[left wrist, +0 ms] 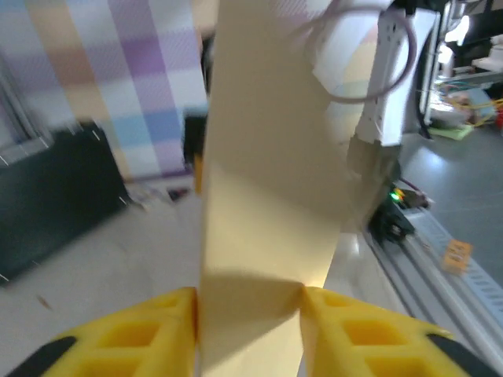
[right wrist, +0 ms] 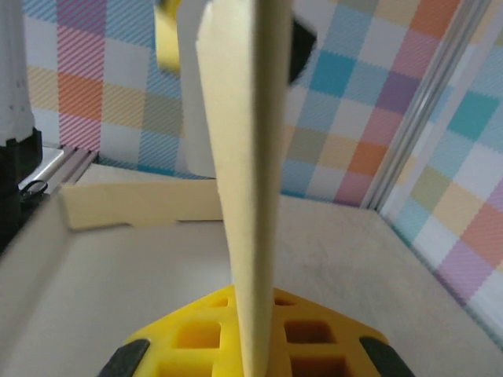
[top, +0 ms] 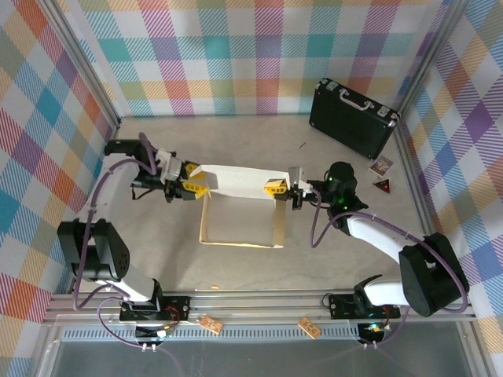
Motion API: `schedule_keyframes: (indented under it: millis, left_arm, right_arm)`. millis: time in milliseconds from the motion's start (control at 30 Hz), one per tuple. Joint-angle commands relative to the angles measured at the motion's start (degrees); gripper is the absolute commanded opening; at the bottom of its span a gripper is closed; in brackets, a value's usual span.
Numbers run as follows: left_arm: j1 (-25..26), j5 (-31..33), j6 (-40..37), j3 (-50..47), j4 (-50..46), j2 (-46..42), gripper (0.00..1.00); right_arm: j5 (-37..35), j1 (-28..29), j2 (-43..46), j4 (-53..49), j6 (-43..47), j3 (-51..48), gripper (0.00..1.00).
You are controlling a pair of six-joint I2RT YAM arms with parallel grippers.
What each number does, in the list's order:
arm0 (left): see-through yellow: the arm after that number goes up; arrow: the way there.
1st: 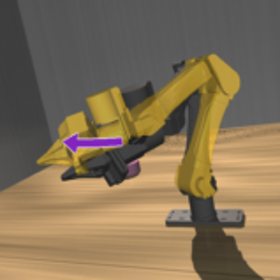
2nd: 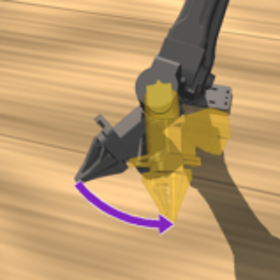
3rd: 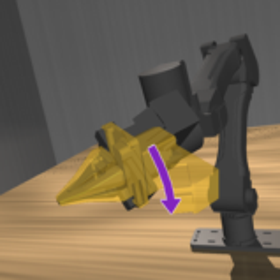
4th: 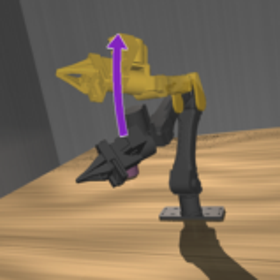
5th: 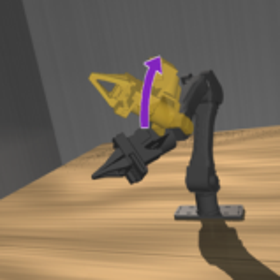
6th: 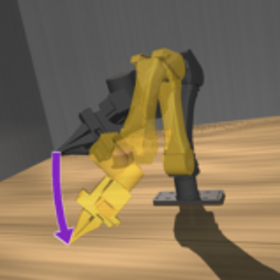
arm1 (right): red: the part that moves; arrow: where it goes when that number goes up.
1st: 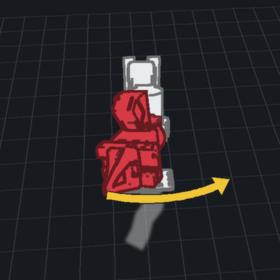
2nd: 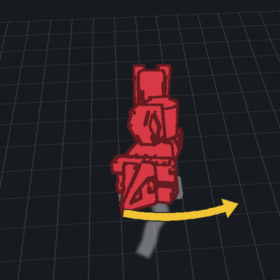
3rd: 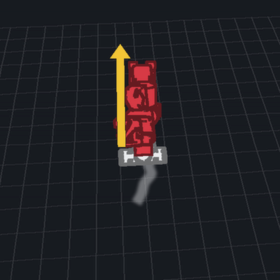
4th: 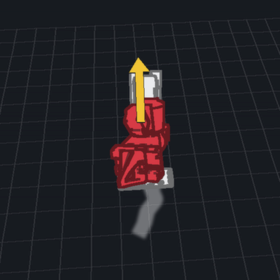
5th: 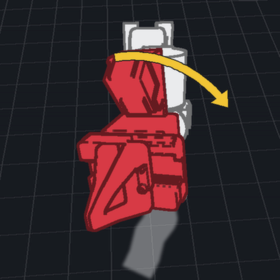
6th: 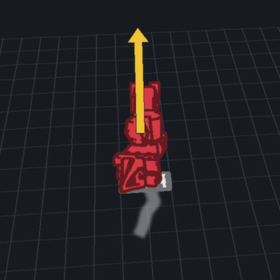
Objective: Fold the paper box
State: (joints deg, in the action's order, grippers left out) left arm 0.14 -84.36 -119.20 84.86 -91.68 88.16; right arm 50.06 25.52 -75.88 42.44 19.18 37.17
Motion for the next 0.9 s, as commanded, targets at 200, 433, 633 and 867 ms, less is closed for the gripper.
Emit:
schedule_keyframes:
  millis: [200, 433, 633, 867]
  left_arm:
    - [-3.7, -3.9, -6.0, 7.7, -10.8, 3.4, 1.00]
    - [-17.6, -9.6, 3.6, 8.3, -10.6, 10.3, 0.99]
    - [-17.3, -9.7, 11.1, 19.4, -10.7, 16.3, 1.00]
    - [-0.9, -9.8, 21.1, 31.4, -10.6, 8.4, 1.00]
  right_arm:
    - [-4.7, -0.6, -0.3, -3.6, 1.8, -1.5, 0.00]
    - [-5.2, -0.8, -0.1, -5.0, 2.0, -1.3, 0.00]
    - [-5.4, -0.8, -0.2, -5.4, 2.0, -0.8, 0.00]
    - [-4.5, -0.7, -0.8, -5.9, 2.1, -0.5, 0.00]
